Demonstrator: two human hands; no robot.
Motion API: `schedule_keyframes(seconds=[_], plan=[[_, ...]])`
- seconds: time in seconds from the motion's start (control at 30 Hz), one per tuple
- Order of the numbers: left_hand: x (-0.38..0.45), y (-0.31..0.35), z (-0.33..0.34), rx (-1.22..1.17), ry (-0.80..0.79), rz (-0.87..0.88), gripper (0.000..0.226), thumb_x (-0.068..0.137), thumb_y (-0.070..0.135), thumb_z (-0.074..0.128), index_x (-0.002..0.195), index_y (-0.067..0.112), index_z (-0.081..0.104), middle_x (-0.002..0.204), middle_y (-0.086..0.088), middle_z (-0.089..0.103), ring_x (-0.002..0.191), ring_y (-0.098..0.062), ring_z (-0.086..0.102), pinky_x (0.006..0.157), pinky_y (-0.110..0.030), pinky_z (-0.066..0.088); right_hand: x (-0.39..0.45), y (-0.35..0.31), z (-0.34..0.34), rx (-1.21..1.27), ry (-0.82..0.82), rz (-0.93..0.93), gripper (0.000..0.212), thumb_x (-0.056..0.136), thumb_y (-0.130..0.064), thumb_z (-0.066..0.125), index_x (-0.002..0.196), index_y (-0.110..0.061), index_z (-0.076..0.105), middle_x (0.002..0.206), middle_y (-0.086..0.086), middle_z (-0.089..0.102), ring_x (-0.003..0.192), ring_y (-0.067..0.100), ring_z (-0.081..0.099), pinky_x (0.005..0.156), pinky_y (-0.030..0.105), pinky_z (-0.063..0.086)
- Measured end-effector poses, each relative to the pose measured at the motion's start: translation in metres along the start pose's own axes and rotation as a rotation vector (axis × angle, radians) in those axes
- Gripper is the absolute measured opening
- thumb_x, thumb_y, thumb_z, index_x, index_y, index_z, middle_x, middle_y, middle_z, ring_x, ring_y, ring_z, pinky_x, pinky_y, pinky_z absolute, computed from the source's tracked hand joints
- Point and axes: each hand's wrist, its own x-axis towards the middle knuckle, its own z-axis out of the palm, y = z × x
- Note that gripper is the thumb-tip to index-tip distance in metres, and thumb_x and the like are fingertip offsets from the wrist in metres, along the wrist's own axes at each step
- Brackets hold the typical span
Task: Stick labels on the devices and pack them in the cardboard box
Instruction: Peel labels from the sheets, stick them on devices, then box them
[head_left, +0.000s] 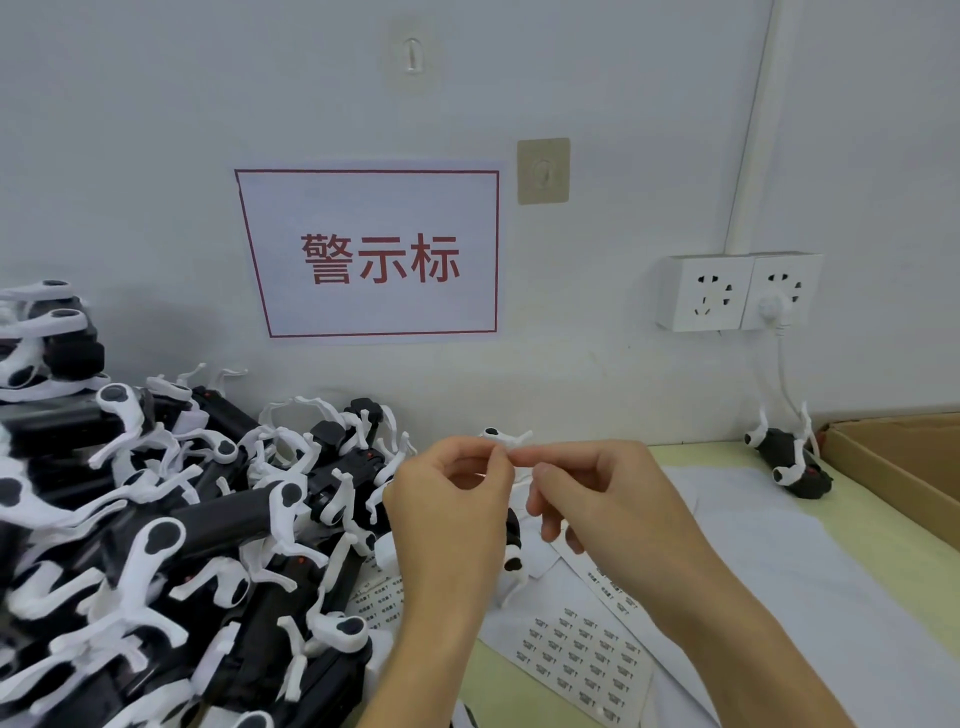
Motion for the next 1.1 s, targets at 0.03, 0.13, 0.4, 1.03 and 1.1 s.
schedule_keyframes(seconds=[0.03, 0.13, 0.4, 1.03, 1.1], plan=[[0.000, 0.000, 0.000, 0.000, 0.015, 0.003, 0.015, 0.086, 0.012, 0.073, 0.075, 0.021, 0.076, 0.067, 0.005, 0.073, 0.064, -0.014, 0.070, 0.065, -0.037, 0.060, 0.000, 0.000, 0.001, 0.005, 0.001, -0.002, 0.038, 0.093, -0.007, 0.052, 0.096, -0.034, 0.079, 0.065, -0.004, 0.068, 0.054, 0.006, 0.057, 0.049, 0.013, 0.042], [0.000, 0.000, 0.001, -0.004, 0.045, 0.017, 0.017, 0.086, 0.012, 0.074, 0.074, 0.023, 0.075, 0.067, 0.007, 0.073, 0.063, -0.010, 0.070, 0.062, -0.031, 0.060, 0.001, 0.000, 0.002, 0.008, -0.012, -0.006, 0.038, 0.094, -0.008, 0.052, 0.100, -0.034, 0.079, 0.065, -0.005, 0.067, 0.054, 0.005, 0.057, 0.050, 0.012, 0.043], [0.001, -0.002, -0.003, -0.034, -0.012, 0.036, 0.019, 0.089, 0.008, 0.071, 0.078, 0.022, 0.078, 0.066, 0.004, 0.073, 0.064, -0.017, 0.071, 0.062, -0.034, 0.060, 0.000, -0.001, 0.004, 0.072, -0.020, -0.002, 0.039, 0.092, -0.005, 0.053, 0.095, -0.033, 0.080, 0.066, -0.006, 0.067, 0.056, 0.008, 0.057, 0.052, 0.014, 0.044], [0.004, -0.005, 0.002, -0.160, -0.302, -0.106, 0.015, 0.097, 0.014, 0.061, 0.095, 0.019, 0.075, 0.083, 0.005, 0.077, 0.074, -0.006, 0.070, 0.066, -0.018, 0.053, 0.006, 0.006, -0.014, 0.048, 0.126, 0.012, 0.025, 0.095, -0.016, 0.058, 0.081, -0.027, 0.077, 0.064, -0.005, 0.064, 0.057, 0.011, 0.059, 0.060, 0.028, 0.043], [0.004, -0.004, 0.002, -0.172, -0.326, -0.114, 0.015, 0.096, 0.014, 0.062, 0.092, 0.018, 0.076, 0.083, 0.003, 0.077, 0.073, -0.007, 0.070, 0.066, -0.020, 0.054, 0.006, 0.008, -0.016, 0.010, 0.105, 0.023, 0.026, 0.096, -0.017, 0.058, 0.081, -0.027, 0.076, 0.064, -0.006, 0.064, 0.058, 0.011, 0.060, 0.061, 0.029, 0.044]])
